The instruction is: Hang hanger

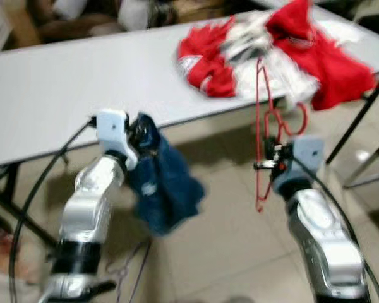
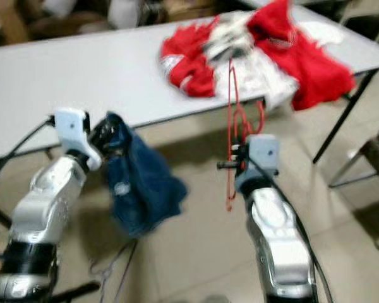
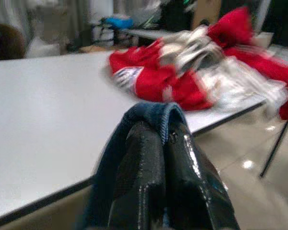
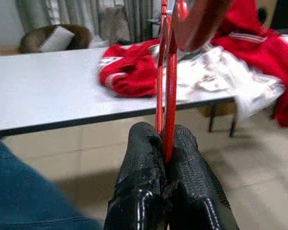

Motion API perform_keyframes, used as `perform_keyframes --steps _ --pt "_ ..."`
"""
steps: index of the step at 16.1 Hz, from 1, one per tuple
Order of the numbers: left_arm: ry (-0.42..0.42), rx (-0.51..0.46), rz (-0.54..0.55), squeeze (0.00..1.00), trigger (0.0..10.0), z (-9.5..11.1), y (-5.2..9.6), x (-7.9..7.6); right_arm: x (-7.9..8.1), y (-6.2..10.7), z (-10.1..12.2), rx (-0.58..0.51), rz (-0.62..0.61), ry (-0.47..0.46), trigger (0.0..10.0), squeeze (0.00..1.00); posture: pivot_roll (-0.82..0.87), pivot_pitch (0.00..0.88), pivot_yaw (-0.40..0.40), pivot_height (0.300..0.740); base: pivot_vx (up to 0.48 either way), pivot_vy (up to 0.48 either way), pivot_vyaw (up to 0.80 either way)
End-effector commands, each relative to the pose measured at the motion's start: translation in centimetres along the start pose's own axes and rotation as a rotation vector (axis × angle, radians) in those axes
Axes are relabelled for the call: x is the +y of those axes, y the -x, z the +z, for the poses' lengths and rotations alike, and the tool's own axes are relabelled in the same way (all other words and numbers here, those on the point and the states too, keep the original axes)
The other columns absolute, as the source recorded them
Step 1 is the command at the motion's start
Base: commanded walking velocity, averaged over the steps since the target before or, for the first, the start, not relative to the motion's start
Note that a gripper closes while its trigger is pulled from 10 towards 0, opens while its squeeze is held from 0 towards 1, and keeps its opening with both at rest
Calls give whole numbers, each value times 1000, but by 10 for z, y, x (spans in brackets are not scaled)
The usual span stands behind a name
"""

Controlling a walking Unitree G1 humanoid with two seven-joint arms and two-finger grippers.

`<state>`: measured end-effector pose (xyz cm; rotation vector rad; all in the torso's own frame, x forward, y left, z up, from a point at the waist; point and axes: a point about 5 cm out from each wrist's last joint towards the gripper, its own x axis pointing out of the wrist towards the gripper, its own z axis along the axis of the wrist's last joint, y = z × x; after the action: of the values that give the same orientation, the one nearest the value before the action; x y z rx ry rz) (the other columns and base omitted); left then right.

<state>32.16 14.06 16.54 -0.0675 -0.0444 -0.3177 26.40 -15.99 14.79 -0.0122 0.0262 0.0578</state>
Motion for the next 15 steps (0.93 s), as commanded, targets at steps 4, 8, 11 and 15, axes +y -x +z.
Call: perform_keyframes --steps 4,8,11,15 --pt "-29 -41 26 0 10000 9 2 8 4 -3 6 -34 9 -18 10000 0 -165 0 33 740 369 0 595" --pt "-26 -48 27 0 10000 9 1 7 1 -4 5 -31 1 -20 10000 0 -165 0 27 740 370 0 0" --pt "-30 -48 22 0 10000 9 1 7 3 -5 4 -28 6 -23 10000 0 -163 0 30 740 370 0 0" --pt "-35 -46 14 0 10000 9 0 7 2 -4 2 -25 2 -23 10000 0 -165 0 36 740 368 0 0"
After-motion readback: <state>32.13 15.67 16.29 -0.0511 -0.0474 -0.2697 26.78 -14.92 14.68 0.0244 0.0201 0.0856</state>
